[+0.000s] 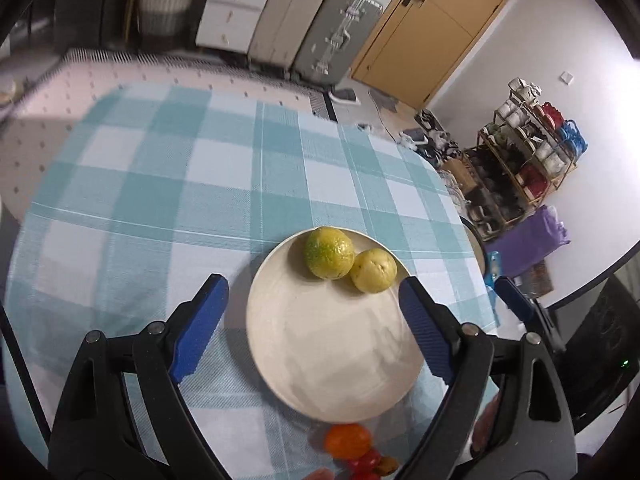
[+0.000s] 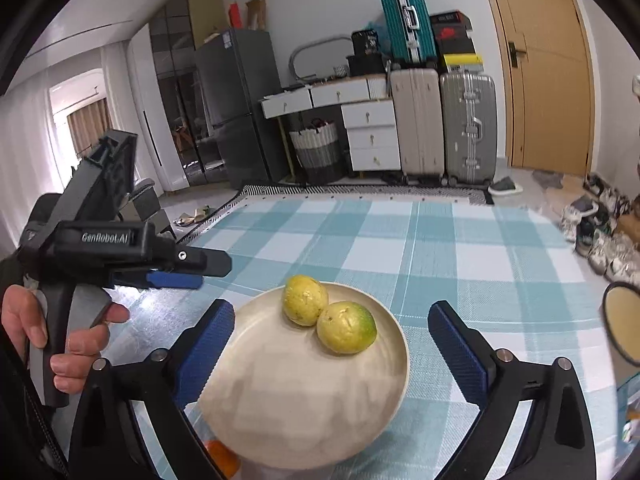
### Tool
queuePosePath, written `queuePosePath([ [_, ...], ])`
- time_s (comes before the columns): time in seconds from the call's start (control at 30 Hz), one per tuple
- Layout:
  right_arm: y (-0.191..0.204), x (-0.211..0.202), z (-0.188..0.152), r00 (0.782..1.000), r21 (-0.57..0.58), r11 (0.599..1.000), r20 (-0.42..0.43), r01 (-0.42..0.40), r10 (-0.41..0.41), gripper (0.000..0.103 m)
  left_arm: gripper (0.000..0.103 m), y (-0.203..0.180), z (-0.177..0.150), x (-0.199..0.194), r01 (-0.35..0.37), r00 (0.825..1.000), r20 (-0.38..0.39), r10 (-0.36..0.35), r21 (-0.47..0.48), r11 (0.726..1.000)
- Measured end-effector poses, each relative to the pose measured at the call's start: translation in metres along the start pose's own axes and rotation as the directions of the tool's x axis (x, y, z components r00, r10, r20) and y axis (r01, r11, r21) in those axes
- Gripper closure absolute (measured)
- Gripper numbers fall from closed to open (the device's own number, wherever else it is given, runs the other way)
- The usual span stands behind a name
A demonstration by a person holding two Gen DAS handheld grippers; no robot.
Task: Organize fruits
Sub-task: 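Withdraw both tools from the plate back toward the remaining fruits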
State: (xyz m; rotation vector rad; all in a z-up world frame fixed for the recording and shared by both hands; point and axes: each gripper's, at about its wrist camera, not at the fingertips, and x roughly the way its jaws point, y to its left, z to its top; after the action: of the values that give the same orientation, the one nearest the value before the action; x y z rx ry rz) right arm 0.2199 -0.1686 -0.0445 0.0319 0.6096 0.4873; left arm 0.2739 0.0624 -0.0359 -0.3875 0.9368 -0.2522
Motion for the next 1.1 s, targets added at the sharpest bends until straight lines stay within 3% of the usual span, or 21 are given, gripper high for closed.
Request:
queuePosePath([
  [0.1, 0.009, -0.016, -0.003, 1.000, -0.008, 1.000, -0.004, -0.004, 0.004, 0.002, 0.015, -0.009, -0.012, -0.026, -0.103, 0.990, 0.102, 0.098, 0.047, 0.994],
  [0.13, 0.011, -0.020, -0.004, 1.000, -0.005, 1.000, -0.008, -0.010, 0.010, 0.002, 0.009, -0.013, -0.016, -0.033, -0.128, 0.984, 0.135, 0.119, 0.065, 0.990],
  [0.17, 0.014, -0.027, -0.004, 1.000, 0.001, 1.000, -0.008, -0.021, 0.021, 0.002, 0.002, -0.016, -0.021, -0.041, -0.140, 0.979, 0.159, 0.126, 0.078, 0.987],
  [0.23, 0.020, -0.040, -0.006, 1.000, -0.002, 1.000, 0.008, -0.025, 0.025, 0.001, 0.001, -0.021, -0.027, -0.051, -0.150, 0.974, 0.184, 0.131, 0.091, 0.985],
  [0.4, 0.036, -0.066, -0.011, 0.999, -0.022, 1.000, 0.042, -0.002, 0.003, 0.000, 0.001, -0.030, -0.046, -0.070, -0.153, 0.974, 0.187, 0.130, 0.110, 0.982],
  [0.57, 0.045, -0.083, -0.018, 0.998, -0.013, 1.000, 0.065, -0.009, 0.010, 0.000, 0.001, -0.034, -0.069, -0.086, -0.225, 0.956, 0.222, 0.192, 0.135, 0.965],
  [1.1, 0.074, -0.114, -0.058, 0.997, -0.018, 1.000, 0.076, -0.006, 0.007, 0.000, 0.001, -0.022, -0.147, -0.108, -0.223, 0.966, 0.172, 0.194, 0.171, 0.960],
])
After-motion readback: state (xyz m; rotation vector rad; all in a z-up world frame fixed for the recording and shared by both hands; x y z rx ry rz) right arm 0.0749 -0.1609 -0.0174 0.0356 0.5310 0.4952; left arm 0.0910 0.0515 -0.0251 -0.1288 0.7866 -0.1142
